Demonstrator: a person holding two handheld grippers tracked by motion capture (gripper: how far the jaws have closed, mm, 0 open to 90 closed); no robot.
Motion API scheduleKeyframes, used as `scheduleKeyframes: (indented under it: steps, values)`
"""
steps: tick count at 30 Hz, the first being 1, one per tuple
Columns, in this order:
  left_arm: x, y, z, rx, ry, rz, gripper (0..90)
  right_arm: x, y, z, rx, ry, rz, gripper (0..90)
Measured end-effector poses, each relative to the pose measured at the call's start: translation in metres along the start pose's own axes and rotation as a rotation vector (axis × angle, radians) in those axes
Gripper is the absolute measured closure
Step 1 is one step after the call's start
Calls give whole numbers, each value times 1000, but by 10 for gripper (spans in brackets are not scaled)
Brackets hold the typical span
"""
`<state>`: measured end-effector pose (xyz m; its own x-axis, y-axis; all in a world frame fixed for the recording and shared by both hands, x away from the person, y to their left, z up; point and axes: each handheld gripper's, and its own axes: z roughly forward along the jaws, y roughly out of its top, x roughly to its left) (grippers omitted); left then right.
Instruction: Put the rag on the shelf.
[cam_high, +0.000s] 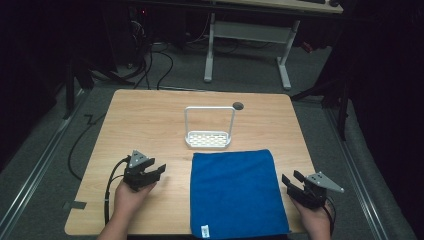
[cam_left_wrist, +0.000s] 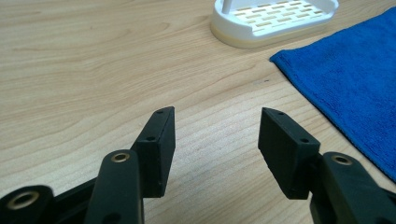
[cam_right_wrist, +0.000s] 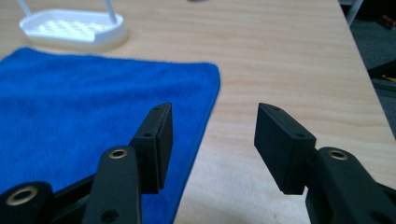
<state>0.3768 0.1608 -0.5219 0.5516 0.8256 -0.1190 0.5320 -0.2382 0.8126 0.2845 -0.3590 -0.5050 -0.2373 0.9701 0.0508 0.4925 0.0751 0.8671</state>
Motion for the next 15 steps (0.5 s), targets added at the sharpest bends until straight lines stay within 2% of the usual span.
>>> scheduleKeyframes:
  steps: [8,15]
  values:
    - [-3,0,4,14,-7,25,462,3,1,3,-16,13,-32,475]
    - [-5,0,5,11,-1,39,461,1,0,7,-5,22,-29,451]
